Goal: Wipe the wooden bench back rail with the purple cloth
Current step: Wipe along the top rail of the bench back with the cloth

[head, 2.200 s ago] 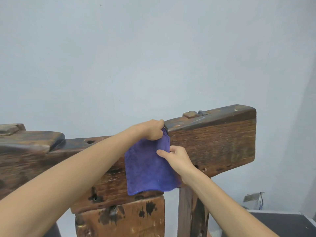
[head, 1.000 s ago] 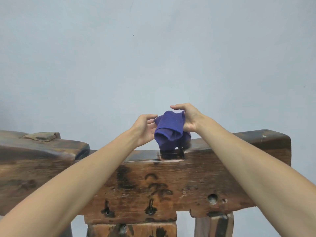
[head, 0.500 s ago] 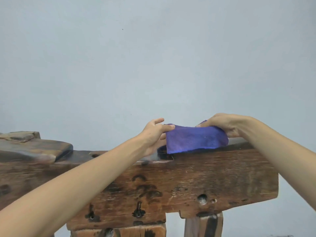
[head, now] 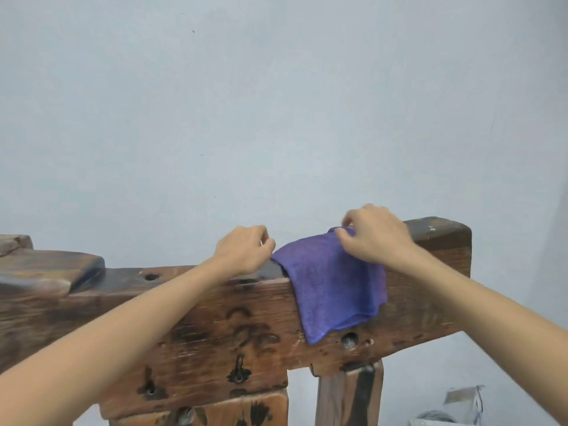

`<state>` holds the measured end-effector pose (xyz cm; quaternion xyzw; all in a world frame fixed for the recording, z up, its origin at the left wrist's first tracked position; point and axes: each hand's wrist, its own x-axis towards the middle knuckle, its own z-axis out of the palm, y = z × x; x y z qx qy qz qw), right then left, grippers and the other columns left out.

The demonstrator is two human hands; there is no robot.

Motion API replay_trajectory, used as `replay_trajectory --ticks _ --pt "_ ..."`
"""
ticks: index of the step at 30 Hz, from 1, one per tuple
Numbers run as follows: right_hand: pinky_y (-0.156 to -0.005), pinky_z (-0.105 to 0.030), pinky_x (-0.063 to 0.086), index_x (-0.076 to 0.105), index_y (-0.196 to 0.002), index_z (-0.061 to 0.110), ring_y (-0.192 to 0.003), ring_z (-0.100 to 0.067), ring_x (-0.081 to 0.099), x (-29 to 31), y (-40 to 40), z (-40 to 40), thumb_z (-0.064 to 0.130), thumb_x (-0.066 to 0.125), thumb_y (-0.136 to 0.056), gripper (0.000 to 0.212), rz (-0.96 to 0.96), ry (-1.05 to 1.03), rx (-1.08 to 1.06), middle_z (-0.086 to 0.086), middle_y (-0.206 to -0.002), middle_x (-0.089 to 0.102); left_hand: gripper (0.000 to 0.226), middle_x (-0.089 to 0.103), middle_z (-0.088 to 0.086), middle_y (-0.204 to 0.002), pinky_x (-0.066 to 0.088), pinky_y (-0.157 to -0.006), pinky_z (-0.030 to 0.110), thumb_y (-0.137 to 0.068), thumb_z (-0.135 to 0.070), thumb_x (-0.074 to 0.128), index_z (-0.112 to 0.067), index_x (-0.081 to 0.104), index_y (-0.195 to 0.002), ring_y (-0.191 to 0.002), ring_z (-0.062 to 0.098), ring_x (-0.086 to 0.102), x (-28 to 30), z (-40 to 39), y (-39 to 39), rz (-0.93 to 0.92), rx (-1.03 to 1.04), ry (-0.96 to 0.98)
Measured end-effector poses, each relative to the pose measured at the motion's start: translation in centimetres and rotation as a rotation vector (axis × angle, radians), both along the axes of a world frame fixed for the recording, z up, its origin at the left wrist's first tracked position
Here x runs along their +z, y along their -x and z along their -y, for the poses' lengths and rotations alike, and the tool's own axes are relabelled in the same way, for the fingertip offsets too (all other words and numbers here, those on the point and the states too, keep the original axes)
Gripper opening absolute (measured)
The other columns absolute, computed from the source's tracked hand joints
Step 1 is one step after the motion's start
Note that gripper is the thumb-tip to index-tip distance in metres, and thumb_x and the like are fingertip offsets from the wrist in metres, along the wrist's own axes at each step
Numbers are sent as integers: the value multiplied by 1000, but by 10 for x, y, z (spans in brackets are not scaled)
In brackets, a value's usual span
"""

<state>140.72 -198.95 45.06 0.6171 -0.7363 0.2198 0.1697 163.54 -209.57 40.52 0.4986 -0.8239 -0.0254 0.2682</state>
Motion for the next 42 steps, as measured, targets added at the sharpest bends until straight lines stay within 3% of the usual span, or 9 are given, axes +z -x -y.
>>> replay_trajectory --ticks 4,7,12,18,22,25,29,35,42 --pt "-111 -47 37 68 -126 31 -137 -30 44 -25 -64 39 54 31 -99 52 -47 -281 226 -7 -145 55 56 57 18 -137 41 -101 43 -97 -45 23 -12 58 -124 -123 35 52 -33 39 9 261 51 -280" --pt "-122 -53 13 52 -146 41 -153 -22 24 -46 -64 75 72 22 -94 67 -122 -507 180 1 -165 32 66 60 13 -133 41 -100 44 -93 -55 14 -15 61 -116 -118 33 55 -41 57 8 299 16 -288" --pt "-117 -49 24 52 -148 31 -146 -29 39 -22 -37 123 74 15 -92 79 34 -634 67 -1 -160 42 56 63 8 -127 42 -97 42 -92 -55 26 -17 64 -108 -113 29 57 -37 54 4 238 28 -337" --pt "-121 -45 13 46 -151 23 -148 -24 35 -27 -29 118 60 17 -100 69 -71 -582 86 -3 -160 42 61 64 9 -123 42 -98 44 -89 -58 22 -16 62 -109 -108 30 57 -35 50 3 266 24 -330" --pt "-116 -42 25 49 -148 31 -144 -19 38 -52 -11 64 54 17 -105 58 -120 -278 273 4 -157 45 59 60 16 -127 42 -93 43 -95 -51 17 -12 57 -113 -108 34 56 -36 49 10 324 64 -290" --pt "-118 -40 23 44 -150 43 -151 -19 30 -62 13 44 66 13 -98 65 -138 -132 166 7 -164 34 49 62 15 -121 39 -83 40 -95 -49 17 -16 52 -100 -93 31 51 -39 48 13 331 105 -283" --pt "-117 -47 27 38 -149 52 -148 -24 34 -30 52 87 74 15 -90 67 31 -346 -52 3 -164 34 49 63 13 -118 38 -80 40 -94 -50 17 -17 53 -98 -92 29 52 -42 53 13 314 90 -274" --pt "-113 -50 33 54 -140 30 -135 -32 47 -13 38 134 57 29 -95 58 35 -579 -131 -5 -152 50 51 63 10 -116 41 -87 42 -94 -51 19 -17 56 -100 -96 28 54 -40 53 14 305 89 -267" --pt "-124 -44 8 29 -158 40 -155 -12 17 -48 16 45 71 15 -96 71 -49 -338 267 11 -167 26 58 61 13 -121 41 -93 44 -89 -52 12 -15 53 -105 -100 30 53 -37 45 9 330 61 -288"
